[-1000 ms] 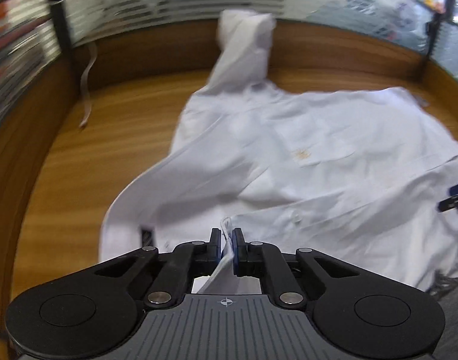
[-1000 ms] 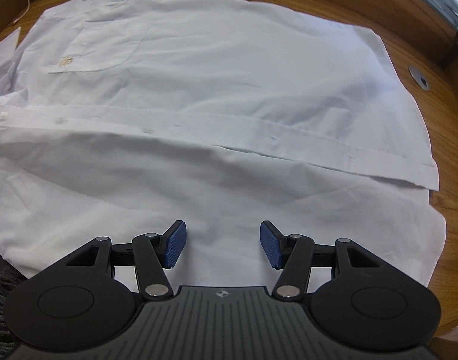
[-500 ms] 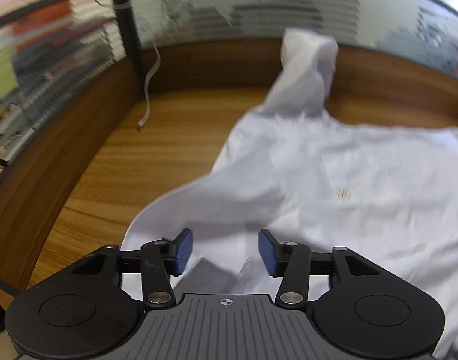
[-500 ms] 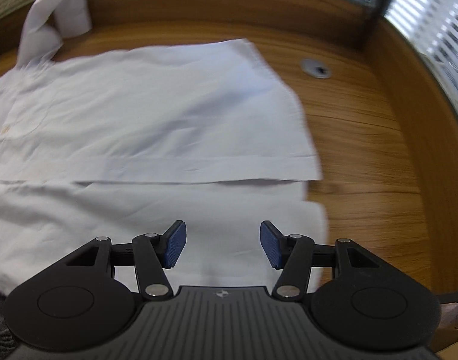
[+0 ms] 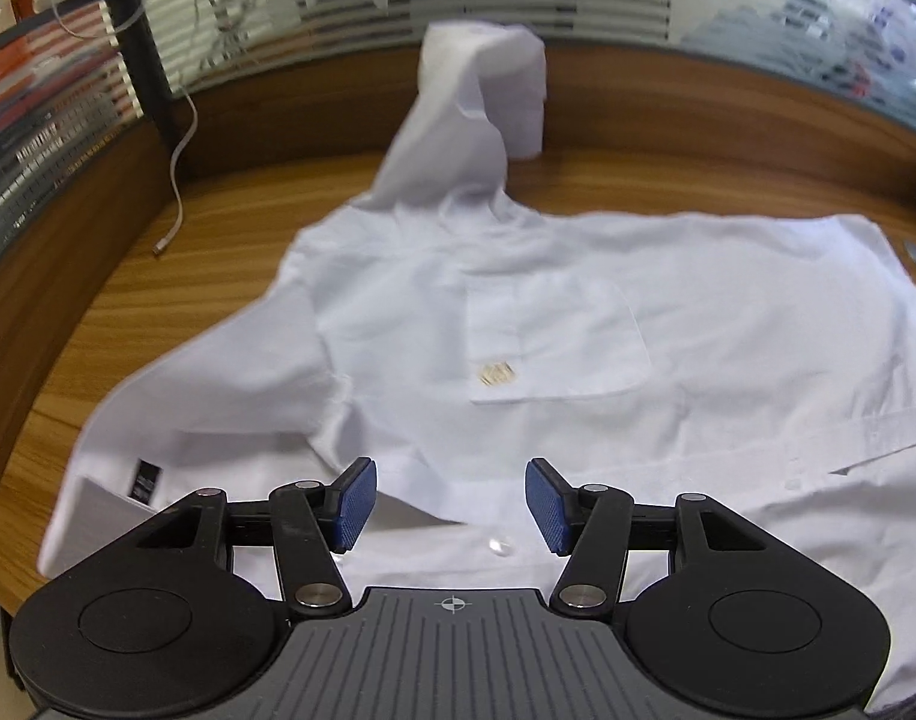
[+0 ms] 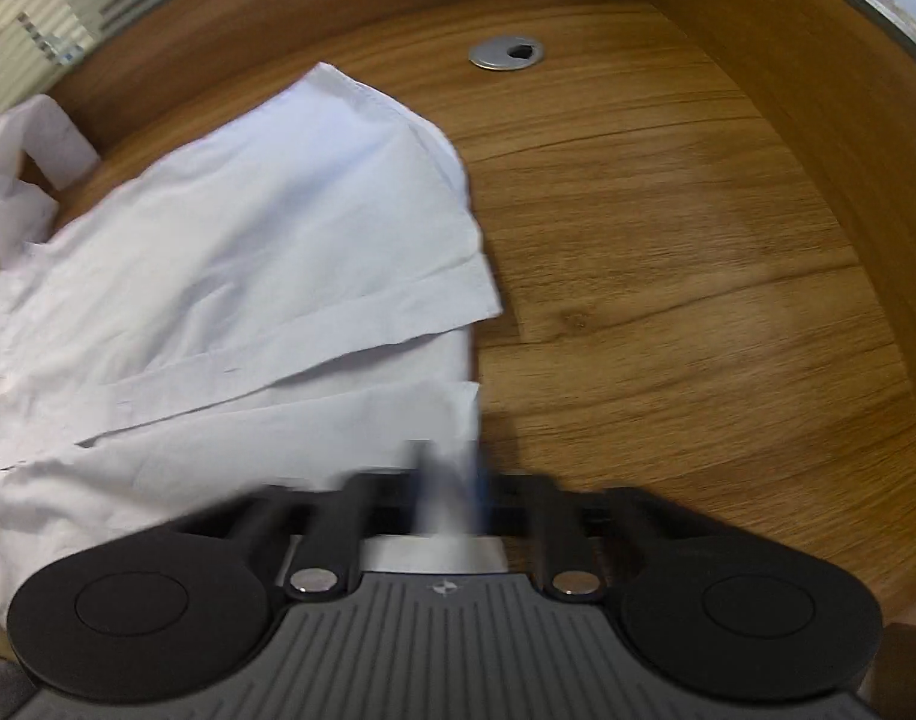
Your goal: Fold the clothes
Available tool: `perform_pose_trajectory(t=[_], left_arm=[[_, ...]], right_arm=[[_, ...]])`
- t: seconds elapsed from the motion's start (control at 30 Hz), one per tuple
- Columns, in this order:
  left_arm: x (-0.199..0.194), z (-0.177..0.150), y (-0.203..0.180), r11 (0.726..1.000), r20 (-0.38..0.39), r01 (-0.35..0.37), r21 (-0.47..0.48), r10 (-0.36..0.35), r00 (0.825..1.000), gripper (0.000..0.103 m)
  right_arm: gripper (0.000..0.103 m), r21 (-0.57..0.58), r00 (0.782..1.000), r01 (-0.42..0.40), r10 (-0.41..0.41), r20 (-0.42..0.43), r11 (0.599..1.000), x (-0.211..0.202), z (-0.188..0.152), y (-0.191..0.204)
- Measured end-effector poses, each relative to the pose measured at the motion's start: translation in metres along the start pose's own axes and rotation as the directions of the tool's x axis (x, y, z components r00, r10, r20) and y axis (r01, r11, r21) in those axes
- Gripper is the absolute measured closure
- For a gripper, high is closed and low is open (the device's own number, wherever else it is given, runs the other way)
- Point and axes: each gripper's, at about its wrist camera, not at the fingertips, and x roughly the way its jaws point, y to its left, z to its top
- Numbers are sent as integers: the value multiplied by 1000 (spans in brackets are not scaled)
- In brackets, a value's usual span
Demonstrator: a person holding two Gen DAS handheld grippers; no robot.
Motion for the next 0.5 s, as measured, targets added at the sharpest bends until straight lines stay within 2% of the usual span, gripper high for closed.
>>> perform_pose_trajectory(t=[0.1,0.17,0.23,0.3,0.37,0.43,0.5], left_arm=[[6,4,-10,1000,-12,2,14,-1,1000,45],[10,6,-17,999,-14,-3,35,3,1000,45],[15,8,-20,998,-17,-12,54,13,1000,45],[22,9,-21,998,-24,-14,57,15,1000,45],[28,11,-21,998,-32,-15,60,17,999,45],[34,12,-21,998,-40,-17,63,20,999,45],[41,13,-22,998,-47,-18,67,22,999,45]], right_arm=[[102,-46,992,-113,115,58,993,-19,-5,12],[102,-125,972,-224,232,48,966,-33,-12,24],[102,-206,936,-350,348,-51,914,-39,-24,38],[101,-277,890,-456,426,-164,846,-44,-37,51],[97,-304,865,-495,430,-258,814,-46,-50,56],[97,-316,864,-493,414,-285,811,-51,-56,53],[90,-291,876,-474,409,-258,831,-60,-55,40]])
